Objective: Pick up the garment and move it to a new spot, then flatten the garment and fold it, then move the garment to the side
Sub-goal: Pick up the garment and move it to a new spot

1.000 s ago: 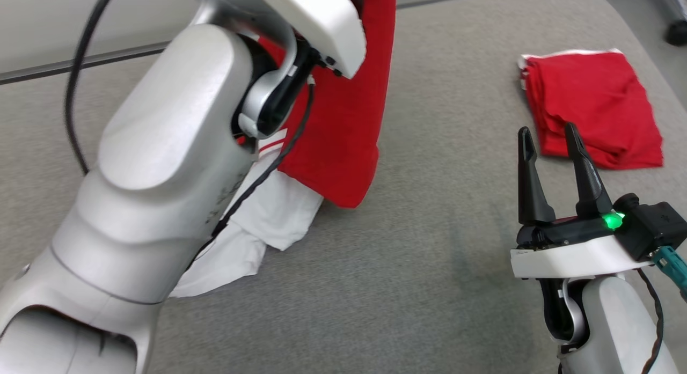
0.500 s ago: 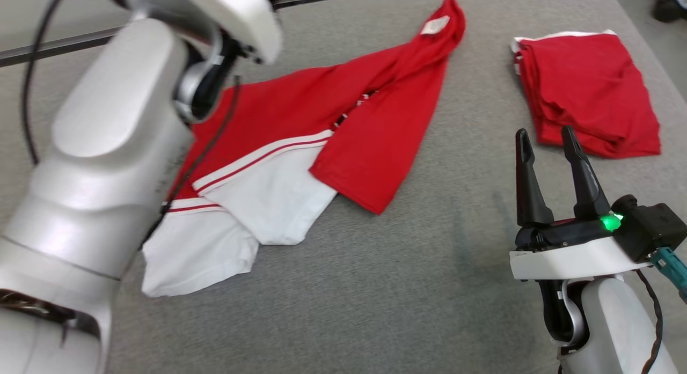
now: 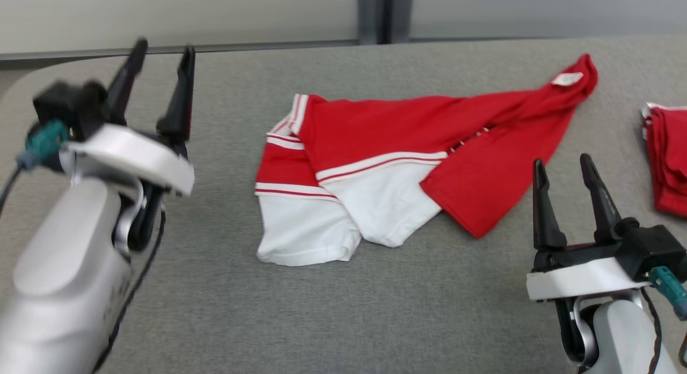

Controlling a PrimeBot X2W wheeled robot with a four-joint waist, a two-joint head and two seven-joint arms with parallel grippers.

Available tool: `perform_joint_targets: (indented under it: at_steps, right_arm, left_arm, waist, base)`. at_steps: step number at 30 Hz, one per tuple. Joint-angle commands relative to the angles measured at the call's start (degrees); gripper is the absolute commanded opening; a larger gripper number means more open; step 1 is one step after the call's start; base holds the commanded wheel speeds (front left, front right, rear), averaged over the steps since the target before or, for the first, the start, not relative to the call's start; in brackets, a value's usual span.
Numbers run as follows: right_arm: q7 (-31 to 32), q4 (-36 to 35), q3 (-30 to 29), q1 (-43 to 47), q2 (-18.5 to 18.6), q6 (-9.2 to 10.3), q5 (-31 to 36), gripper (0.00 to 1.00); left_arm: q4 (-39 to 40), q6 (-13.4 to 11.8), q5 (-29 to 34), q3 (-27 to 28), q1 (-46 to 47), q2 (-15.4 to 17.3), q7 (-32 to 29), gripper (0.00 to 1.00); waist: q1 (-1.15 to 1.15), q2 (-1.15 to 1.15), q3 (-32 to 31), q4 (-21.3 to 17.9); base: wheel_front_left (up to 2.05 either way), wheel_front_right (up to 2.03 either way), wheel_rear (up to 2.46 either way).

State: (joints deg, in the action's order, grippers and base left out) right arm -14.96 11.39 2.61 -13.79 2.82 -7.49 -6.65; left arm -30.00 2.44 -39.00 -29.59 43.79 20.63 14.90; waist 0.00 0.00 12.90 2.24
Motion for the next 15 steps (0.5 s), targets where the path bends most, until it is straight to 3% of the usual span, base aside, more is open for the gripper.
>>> perform_joint_targets:
  at_steps: [1, 6, 10, 15]
  right_arm:
    - [-0.33, 0.18, -0.04, 0.92, 0.13, 0.00, 0.54, 1.00]
    - [-0.33, 0.72, -0.40, 3.19, 0.13, 0.00, 1.79, 1.00]
    - [-0.34, 0.62, -1.22, 5.81, 0.18, 0.01, 1.99, 1.00]
    - [-0.34, 0.62, -0.59, 7.02, 0.12, 0.00, 1.44, 1.00]
  left_arm:
    - [1.81, 0.08, 0.28, 0.95, -2.17, 0.07, 0.32, 1.00]
    - [10.86, -0.57, 4.13, 6.60, -16.84, -1.05, 0.25, 1.00]
    - [18.12, -0.78, 8.95, 14.18, -29.40, -7.27, 0.26, 1.00]
    - [20.16, 1.17, 13.45, 18.92, -34.16, -11.28, 0.27, 1.00]
  waist:
    - [0.00, 0.00, -3.43, 3.64]
    - [0.00, 0.00, -5.52, 5.90]
    - [0.00, 0.00, -6.84, 7.40]
    - [0.00, 0.00, -7.08, 8.04]
  base:
    - [0.00, 0.00, 0.00]
    - [0.00, 0.00, 0.00]
    - [0.00, 0.00, 0.00]
    - [0.00, 0.00, 0.00]
